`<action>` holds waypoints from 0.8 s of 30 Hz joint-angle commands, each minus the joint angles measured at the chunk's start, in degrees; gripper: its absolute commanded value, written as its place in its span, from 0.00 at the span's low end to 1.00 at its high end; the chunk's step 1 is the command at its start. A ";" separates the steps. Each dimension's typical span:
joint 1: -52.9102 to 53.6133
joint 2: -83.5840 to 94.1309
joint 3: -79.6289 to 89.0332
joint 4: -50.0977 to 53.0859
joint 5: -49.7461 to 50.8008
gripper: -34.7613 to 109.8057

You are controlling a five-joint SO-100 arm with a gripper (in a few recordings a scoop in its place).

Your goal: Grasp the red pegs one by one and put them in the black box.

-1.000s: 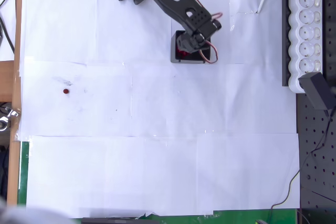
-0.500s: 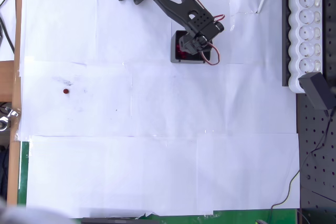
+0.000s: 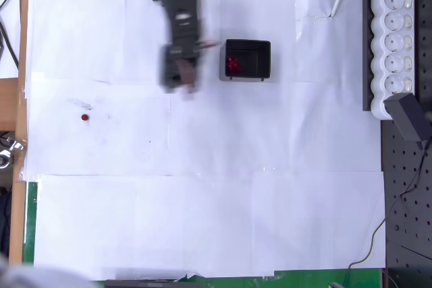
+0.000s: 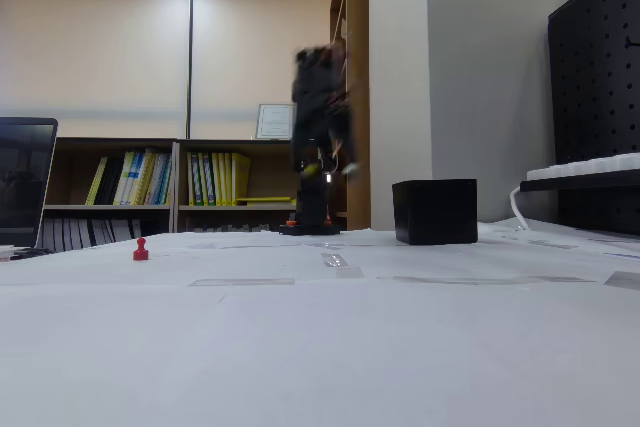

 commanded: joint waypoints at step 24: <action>19.78 31.73 -3.87 -68.64 -4.22 0.37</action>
